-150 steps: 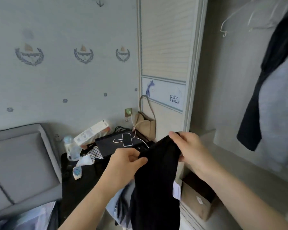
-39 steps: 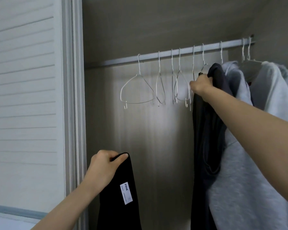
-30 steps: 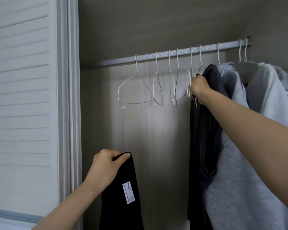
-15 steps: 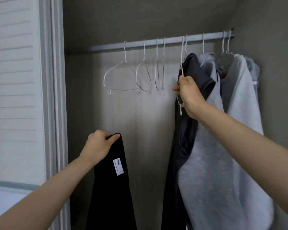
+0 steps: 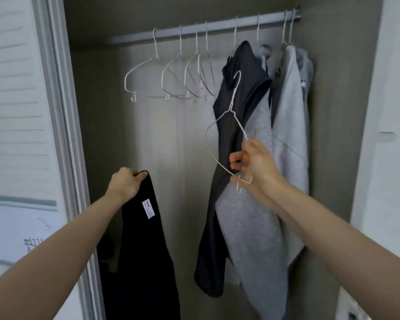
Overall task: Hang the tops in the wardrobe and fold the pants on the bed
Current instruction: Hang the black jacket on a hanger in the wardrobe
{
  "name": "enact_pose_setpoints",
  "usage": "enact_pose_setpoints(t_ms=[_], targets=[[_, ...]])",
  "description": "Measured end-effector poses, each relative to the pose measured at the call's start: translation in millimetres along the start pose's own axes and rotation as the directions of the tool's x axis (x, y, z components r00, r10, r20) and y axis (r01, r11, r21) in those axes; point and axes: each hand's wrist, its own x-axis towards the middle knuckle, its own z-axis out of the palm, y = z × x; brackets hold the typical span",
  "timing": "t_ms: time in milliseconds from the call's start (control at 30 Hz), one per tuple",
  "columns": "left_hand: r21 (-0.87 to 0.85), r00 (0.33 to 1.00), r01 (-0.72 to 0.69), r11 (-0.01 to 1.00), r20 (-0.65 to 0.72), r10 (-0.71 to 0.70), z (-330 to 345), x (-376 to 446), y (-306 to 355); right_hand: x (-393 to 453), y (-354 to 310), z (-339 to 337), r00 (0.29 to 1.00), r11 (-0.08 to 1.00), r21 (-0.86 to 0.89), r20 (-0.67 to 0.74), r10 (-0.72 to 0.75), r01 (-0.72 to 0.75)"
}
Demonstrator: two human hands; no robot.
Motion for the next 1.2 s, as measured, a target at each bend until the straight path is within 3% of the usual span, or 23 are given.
enact_pose_setpoints(t_ms=[100, 300, 400, 700, 833, 1000, 1200], targets=[[0.01, 0.999, 0.023, 1.0, -0.026, -0.023, 9, -16, 3, 6, -9, 2, 0.999, 0.997, -0.081, 0.033, -0.013, 0.015], [0.031, 0.995, 0.004, 1.0, -0.098, -0.001, 3, -33, 13, 2, -44, 14, 0.972, 0.966, -0.108, 0.043, -0.231, 0.234], [0.055, 0.994, -0.005, 0.998, -0.105, 0.011, -4, -34, 13, -29, -37, 12, 0.966, 0.95, -0.178, 0.081, -0.244, 0.255], [0.106, 0.999, 0.026, 0.994, -0.041, -0.022, -17, -19, 1, -103, -21, -15, 0.977, 0.989, -0.105, 0.178, 0.118, -0.1], [0.117, 0.995, 0.086, 0.989, -0.068, -0.078, -20, -18, -10, -120, -36, -23, 0.942, 0.989, -0.057, 0.299, 0.15, -0.14], [-0.044, 0.993, 0.11, 0.993, -0.04, -0.112, -27, -20, -12, -128, -33, -22, 0.909, 0.98, -0.132, 0.371, 0.191, -0.152], [-0.065, 0.988, -0.047, 0.997, 0.145, 0.056, -40, -31, 2, -121, 10, -13, 0.878, 0.965, -0.079, 0.403, 0.26, -0.249]])
